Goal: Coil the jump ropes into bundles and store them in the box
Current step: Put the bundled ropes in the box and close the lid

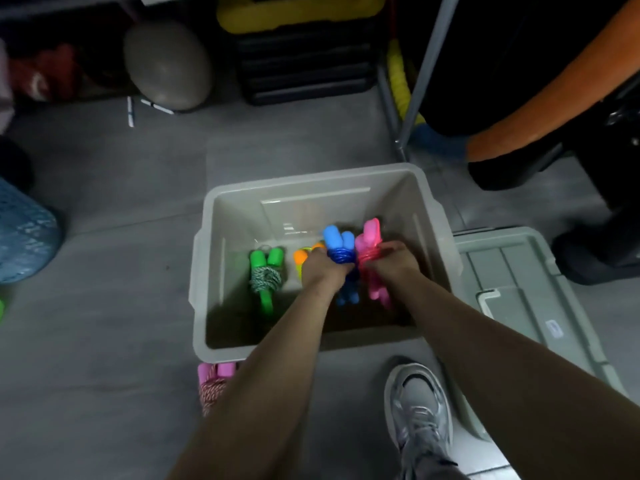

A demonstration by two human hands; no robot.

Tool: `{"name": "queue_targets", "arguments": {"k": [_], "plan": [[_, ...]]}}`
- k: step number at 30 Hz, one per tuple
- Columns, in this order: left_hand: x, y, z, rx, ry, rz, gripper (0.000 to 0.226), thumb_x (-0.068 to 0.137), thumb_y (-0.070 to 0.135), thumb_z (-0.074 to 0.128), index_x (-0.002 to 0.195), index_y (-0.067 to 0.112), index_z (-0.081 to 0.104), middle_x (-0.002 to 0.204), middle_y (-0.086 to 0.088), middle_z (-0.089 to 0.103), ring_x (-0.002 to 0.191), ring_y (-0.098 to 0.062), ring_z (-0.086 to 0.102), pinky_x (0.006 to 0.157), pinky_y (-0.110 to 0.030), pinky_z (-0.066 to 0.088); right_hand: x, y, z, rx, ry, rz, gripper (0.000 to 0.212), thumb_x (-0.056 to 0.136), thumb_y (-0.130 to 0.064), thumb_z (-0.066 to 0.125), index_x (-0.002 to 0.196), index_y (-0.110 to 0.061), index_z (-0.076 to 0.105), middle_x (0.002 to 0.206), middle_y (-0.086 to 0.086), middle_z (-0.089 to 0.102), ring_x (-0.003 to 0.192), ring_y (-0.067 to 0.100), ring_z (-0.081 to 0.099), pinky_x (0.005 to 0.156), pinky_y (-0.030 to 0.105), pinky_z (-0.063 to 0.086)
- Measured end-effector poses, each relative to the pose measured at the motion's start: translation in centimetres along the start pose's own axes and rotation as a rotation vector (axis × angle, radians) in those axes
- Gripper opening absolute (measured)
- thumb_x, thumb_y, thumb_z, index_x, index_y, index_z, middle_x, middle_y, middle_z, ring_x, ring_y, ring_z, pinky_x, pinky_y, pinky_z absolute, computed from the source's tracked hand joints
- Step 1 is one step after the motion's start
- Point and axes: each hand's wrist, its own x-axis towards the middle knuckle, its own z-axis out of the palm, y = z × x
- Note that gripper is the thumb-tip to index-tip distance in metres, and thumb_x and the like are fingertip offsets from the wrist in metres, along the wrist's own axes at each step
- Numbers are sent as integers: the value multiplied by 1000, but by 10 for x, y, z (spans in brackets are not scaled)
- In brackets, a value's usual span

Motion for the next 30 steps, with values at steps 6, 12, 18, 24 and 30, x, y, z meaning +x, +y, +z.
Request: {"name": "queue_targets", "arguments": {"k": [6, 12, 18, 24, 30], "plan": [[6, -14, 12, 327, -134, 59, 35, 86, 17, 59, 120, 8, 62, 132, -16, 56, 124, -33, 48, 99, -31, 37, 25, 22, 7, -72, -216, 39, 42, 94, 1, 38, 133, -10, 48, 61, 20, 57, 26, 22, 48, 39, 25, 40], [-32, 3, -14, 76, -93, 80, 37, 93, 18, 51, 130, 15, 54, 121, -11, 62, 111, -30, 57, 87, -28, 42, 4, 18, 6, -3, -170, -100, 31, 94, -7, 47, 124, -9, 50, 72, 31, 63, 46, 35, 55, 44, 32, 44], [-125, -13, -56, 56, 224, 327, 55, 83, 18, 41, 138, 15, 47, 134, -13, 54, 114, -33, 55, 92, -35, 45, -77, 5, 16, -478, 192, -496, 47, 90, -25, 48, 137, -20, 47, 120, 16, 63, 104, 38, 59, 89, 39, 48], [-216, -75, -82, -13, 569, 383, 42, 74, -1, 60, 115, 9, 64, 113, -7, 65, 104, -17, 56, 103, -2, 17, -175, 30, 70, -385, 418, -946, 42, 80, -24, 47, 116, -12, 65, 107, 8, 66, 97, 24, 51, 90, 32, 39], [-232, -160, -85, -215, 435, -46, 38, 92, 13, 49, 129, 14, 54, 138, -14, 46, 128, -30, 43, 102, -40, 40, -209, 86, 137, -396, 186, -764, 38, 83, -32, 51, 113, -16, 66, 98, 7, 69, 87, 29, 64, 77, 35, 53]]}}
